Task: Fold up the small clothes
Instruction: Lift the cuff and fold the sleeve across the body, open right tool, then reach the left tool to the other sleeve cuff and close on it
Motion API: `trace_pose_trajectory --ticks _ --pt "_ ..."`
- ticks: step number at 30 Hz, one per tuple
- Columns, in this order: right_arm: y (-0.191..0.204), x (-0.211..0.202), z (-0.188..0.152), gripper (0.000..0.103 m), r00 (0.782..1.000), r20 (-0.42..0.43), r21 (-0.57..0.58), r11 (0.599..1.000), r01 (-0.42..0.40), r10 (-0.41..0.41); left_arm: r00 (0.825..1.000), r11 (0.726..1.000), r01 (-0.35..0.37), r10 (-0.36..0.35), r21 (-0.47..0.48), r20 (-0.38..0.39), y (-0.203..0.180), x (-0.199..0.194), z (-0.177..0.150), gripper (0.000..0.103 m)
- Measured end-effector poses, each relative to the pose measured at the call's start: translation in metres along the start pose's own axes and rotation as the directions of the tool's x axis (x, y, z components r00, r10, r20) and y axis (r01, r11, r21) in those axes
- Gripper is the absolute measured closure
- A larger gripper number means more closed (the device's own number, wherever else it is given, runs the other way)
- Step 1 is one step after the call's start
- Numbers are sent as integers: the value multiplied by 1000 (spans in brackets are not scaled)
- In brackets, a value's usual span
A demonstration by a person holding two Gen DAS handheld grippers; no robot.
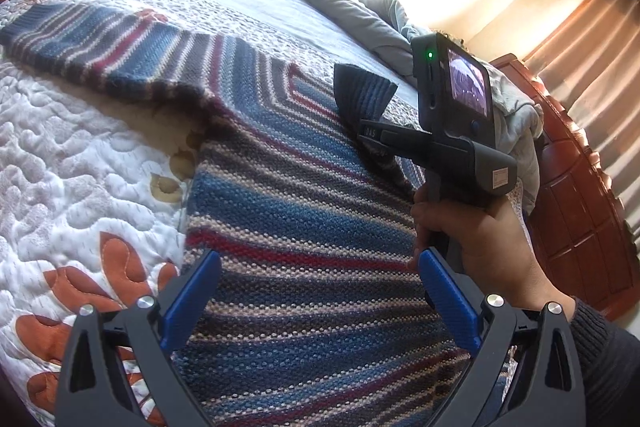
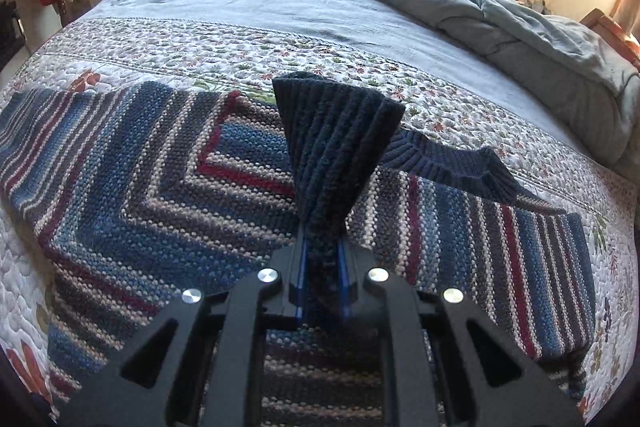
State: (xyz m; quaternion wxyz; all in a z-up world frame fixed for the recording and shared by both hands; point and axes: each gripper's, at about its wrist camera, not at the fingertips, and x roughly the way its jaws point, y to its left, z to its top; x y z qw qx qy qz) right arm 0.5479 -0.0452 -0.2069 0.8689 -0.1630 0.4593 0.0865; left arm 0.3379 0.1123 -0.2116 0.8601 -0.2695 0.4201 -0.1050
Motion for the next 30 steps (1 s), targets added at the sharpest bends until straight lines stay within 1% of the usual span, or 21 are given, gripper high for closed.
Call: trace_pose_trajectory --ticks 3,5,6,7,9,12,13,14,15,16,19,21,22,23,24,26,27,28,29,30 --pt "4 3 -1 91 1000 -9 -7 1000 -4 4 1000 1000 -3 3 0 2 0 1 0 4" --pt "4 5 -2 83 999 -23 9 999 -38 38 1000 1000 -3 3 -2 3 0 0 -1 4" --pt "5 4 -3 73 999 -17 18 999 -51 52 1000 1000 -5 5 -2 3 0 0 -1 4" --pt "5 1 -3 58 996 -14 26 996 -90 90 1000 1000 -5 5 -2 3 0 0 -1 4" --pt "6 -8 -7 51 991 1 38 990 -133 133 1000 1000 -6 6 -4 4 2 1 0 4" --pt "-8 -28 -23 46 966 26 136 957 -258 257 1000 1000 9 -9 -19 -5 6 4 1 4" --pt "-21 -40 -37 44 955 52 205 933 -297 292 1000 999 18 -18 -28 -10 7 4 2 4" --pt "-31 -48 -49 43 949 72 249 916 -314 305 999 998 34 -34 -44 -14 10 5 3 4" --pt "-42 -58 -65 42 947 99 295 900 -322 306 999 998 46 -46 -52 -13 11 5 4 4" --pt "-50 -67 -82 41 948 122 323 891 -319 295 997 995 72 -73 -66 -9 13 5 5 4" --pt "-70 -90 -128 36 954 180 378 878 -293 241 987 981 160 -160 -114 3 11 9 14 4" --pt "-82 -100 -153 34 954 220 400 873 -280 205 979 972 205 -206 -118 7 2 18 27 4" --pt "-87 -105 -163 33 953 236 416 867 -275 189 973 965 228 -230 -127 0 -4 28 40 4" --pt "-90 -107 -166 33 949 243 425 857 -289 200 966 955 256 -259 -148 -4 -8 41 54 4" --pt "-94 -109 -164 33 938 256 427 843 -327 234 963 949 266 -271 -169 -8 -10 52 62 4" --pt "-97 -114 -159 33 927 280 405 845 -349 249 965 939 227 -252 -257 -70 -9 91 88 4" --pt "-97 -118 -158 33 922 293 384 852 -355 252 965 937 209 -244 -279 -98 -9 105 96 4" --pt "-99 -123 -159 33 916 311 362 860 -361 253 964 937 175 -225 -303 -140 -7 124 105 4" --pt "-100 -124 -159 33 916 314 355 864 -358 250 966 940 135 -195 -313 -168 -4 137 111 4" --pt "-102 -125 -161 33 915 312 353 863 -362 256 971 942 91 -156 -324 -179 -1 145 115 4"
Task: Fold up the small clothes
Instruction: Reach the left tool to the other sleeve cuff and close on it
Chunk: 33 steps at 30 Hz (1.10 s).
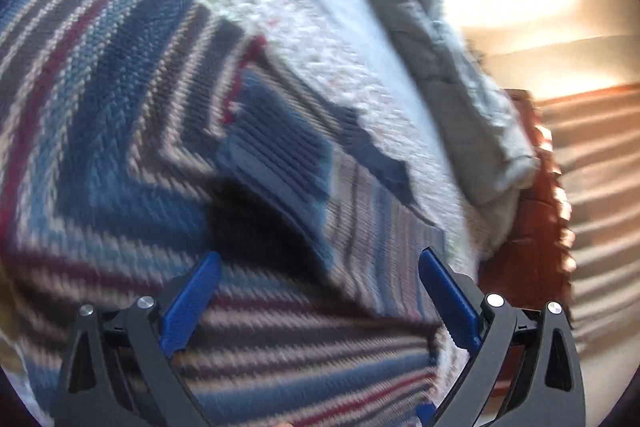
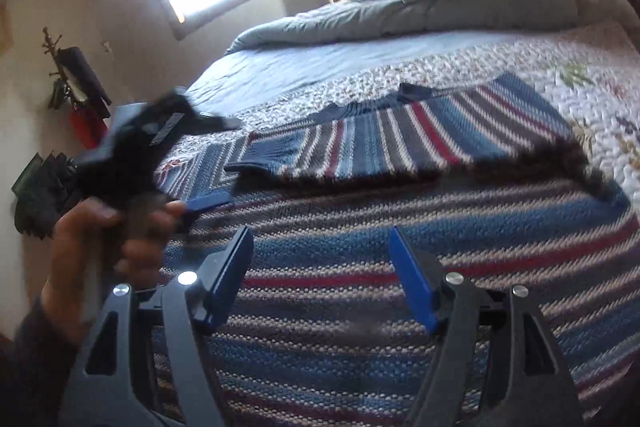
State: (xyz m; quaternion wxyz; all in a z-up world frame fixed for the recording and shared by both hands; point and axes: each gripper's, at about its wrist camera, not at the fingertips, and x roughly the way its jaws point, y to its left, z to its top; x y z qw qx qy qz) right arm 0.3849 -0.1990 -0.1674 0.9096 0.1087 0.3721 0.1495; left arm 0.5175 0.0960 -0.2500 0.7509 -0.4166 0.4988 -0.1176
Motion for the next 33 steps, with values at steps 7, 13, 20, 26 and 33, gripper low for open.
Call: trace_pose_trajectory --ticks 7,13,20,26,33 --pt "-6 -13 2 32 999 12 -16 999 -36 36 980 976 -200 200 83 8 -24 21 16 13" --pt "-8 -17 3 31 997 5 5 997 -78 78 959 950 -285 282 131 39 -34 21 18 83" --pt "-11 -18 3 31 997 9 16 997 -81 81 953 934 -299 282 195 109 -42 0 8 93" --pt "-11 -15 2 31 997 4 17 997 -78 78 947 927 -312 286 208 146 -49 -11 15 93" --pt "-8 -10 1 31 997 -8 8 997 -82 82 929 917 -363 342 165 139 -18 -12 21 93"
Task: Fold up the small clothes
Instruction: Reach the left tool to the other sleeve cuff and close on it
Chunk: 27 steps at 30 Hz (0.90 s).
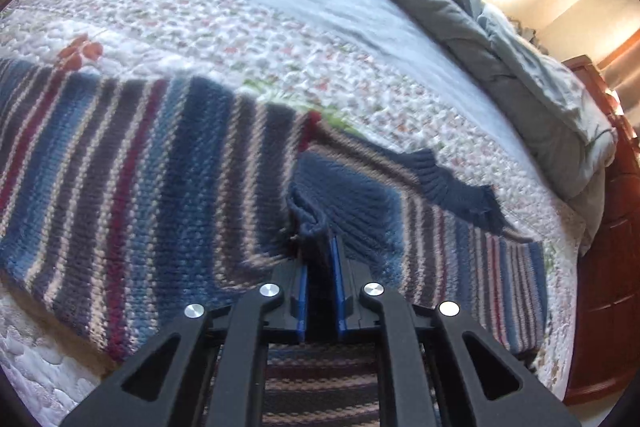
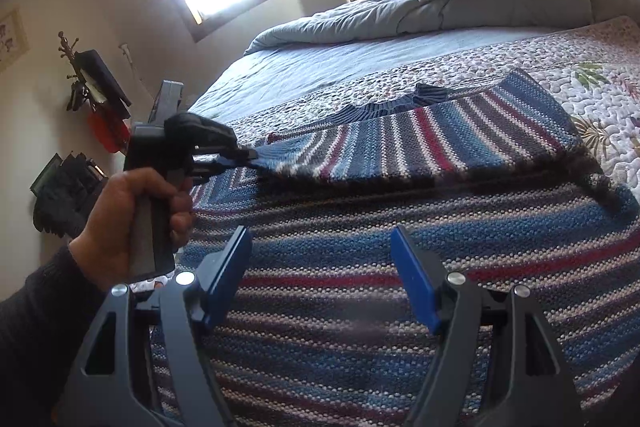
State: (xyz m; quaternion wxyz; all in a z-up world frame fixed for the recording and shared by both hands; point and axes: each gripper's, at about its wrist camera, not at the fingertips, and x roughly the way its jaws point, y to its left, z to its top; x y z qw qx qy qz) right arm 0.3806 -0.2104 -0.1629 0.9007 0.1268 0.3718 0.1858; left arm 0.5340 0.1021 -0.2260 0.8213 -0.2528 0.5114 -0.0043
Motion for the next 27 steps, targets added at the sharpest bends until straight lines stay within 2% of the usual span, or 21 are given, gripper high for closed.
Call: trace_pose_trajectory --ticks 5,7,8,9,10,11,12,14,15,17,19,22,25,27 --pt "-1 1 1 31 1000 -2 1 1000 -1 1 999 1000 -22 23 12 -34 9 13 -8 91" --pt "-2 1 1 31 1000 0 7 1000 0 0 999 999 -44 44 1 -7 8 1 -9 83" --pt "-3 1 1 31 1000 0 12 1000 -2 2 997 997 -79 79 0 26 7 -9 -10 76" --pt "-5 1 1 31 1000 -2 19 1000 -4 4 991 993 -117 116 4 66 4 -20 -12 63" --pt "-5 2 1 31 1000 -3 25 1000 -6 6 982 989 -145 141 18 127 -1 -35 -15 54" --pt "-5 1 1 31 1000 -3 26 1000 -8 8 977 990 -138 132 26 168 -6 -45 -17 42" --pt "-4 1 1 31 1000 -3 25 1000 -9 9 976 992 -118 110 34 189 -9 -51 -18 41" --pt "-2 2 0 31 1000 -5 16 1000 -9 9 980 997 -35 22 63 198 -17 -52 -18 41" --pt "0 2 -1 31 1000 -7 13 1000 -8 8 983 998 4 -16 66 181 -18 -47 -17 40" --pt "1 2 -1 31 1000 -8 11 1000 -6 6 992 996 79 -82 33 99 -13 -26 -13 40" --pt "1 3 -1 31 1000 -9 16 1000 -3 4 995 994 101 -100 -38 11 2 -2 -13 40" --pt "0 6 -2 31 1000 -19 18 1000 1 0 984 979 175 -177 -103 -3 24 -3 -14 43" --pt "0 9 -3 31 1000 -29 21 1000 -5 6 988 985 152 -150 -85 30 42 -35 -20 38" --pt "2 10 -3 31 999 -31 14 1000 -7 7 989 989 132 -126 -68 78 67 -61 -22 27"
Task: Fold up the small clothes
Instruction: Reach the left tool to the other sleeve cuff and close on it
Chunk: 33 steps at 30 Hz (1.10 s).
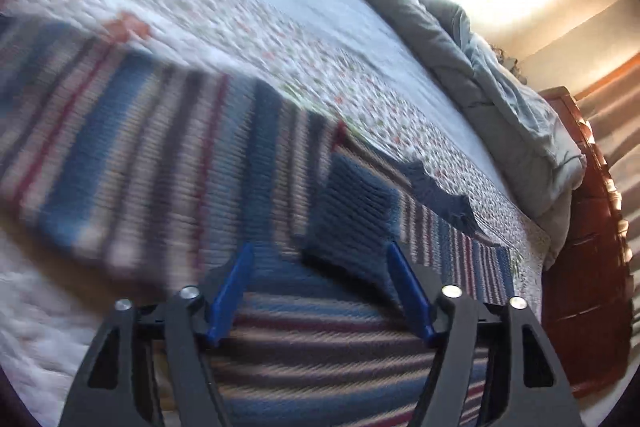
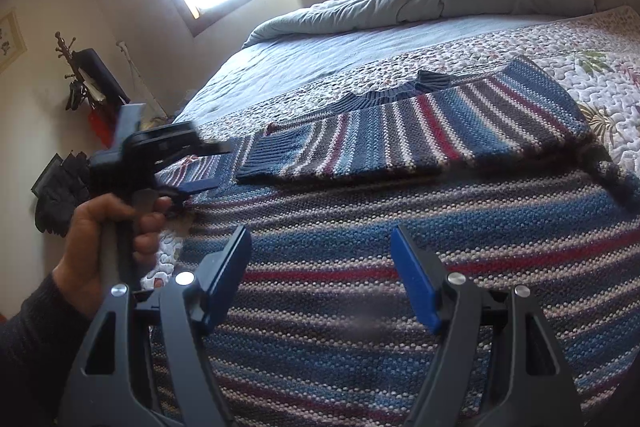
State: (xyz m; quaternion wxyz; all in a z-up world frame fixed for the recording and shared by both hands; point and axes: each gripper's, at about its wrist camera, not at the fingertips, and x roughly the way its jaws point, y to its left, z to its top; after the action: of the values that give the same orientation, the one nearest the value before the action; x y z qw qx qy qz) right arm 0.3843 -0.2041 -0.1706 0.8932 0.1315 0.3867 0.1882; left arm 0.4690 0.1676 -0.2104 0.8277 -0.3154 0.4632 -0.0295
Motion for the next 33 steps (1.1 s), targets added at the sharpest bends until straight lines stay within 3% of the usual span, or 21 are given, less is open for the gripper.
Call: trace_pose_trajectory --ticks 3,6,8,10,12,15,18,25,26,27,29,33 --pt "3 0 -2 30 1000 2 -11 1000 -1 1 992 997 -53 59 -56 112 60 -46 17 22" --pt "4 3 -4 30 1000 -7 -13 1000 4 -4 974 972 -69 115 -226 197 138 -90 37 22" --pt "5 6 -5 30 1000 -15 -13 1000 4 -5 946 949 -93 179 -301 270 184 -119 45 22" --pt "6 9 -6 30 1000 -23 -16 1000 4 -4 926 920 -112 234 -375 297 226 -136 52 21" --pt "9 11 -8 30 1000 -28 -24 1000 5 -6 920 894 -105 253 -435 298 257 -141 58 21" --pt "12 15 -11 30 999 -40 -36 999 5 -7 910 876 -111 280 -470 306 276 -137 68 21" --pt "12 21 -12 28 998 -55 -28 1000 2 -4 920 875 -90 257 -476 298 291 -119 87 21" --pt "12 32 -17 28 997 -80 -34 999 13 -15 918 867 -83 259 -492 302 299 -103 106 21" --pt "12 34 -17 28 996 -84 -34 999 15 -17 916 867 -90 265 -490 300 298 -104 106 29" --pt "12 35 -17 28 996 -85 -34 999 17 -19 916 868 -100 271 -487 294 298 -104 107 46" --pt "13 36 -18 28 996 -90 -38 999 16 -19 922 865 -110 273 -490 274 297 -101 104 63" --pt "15 35 -20 28 996 -90 -45 999 12 -16 923 866 -113 273 -488 270 301 -105 98 77"
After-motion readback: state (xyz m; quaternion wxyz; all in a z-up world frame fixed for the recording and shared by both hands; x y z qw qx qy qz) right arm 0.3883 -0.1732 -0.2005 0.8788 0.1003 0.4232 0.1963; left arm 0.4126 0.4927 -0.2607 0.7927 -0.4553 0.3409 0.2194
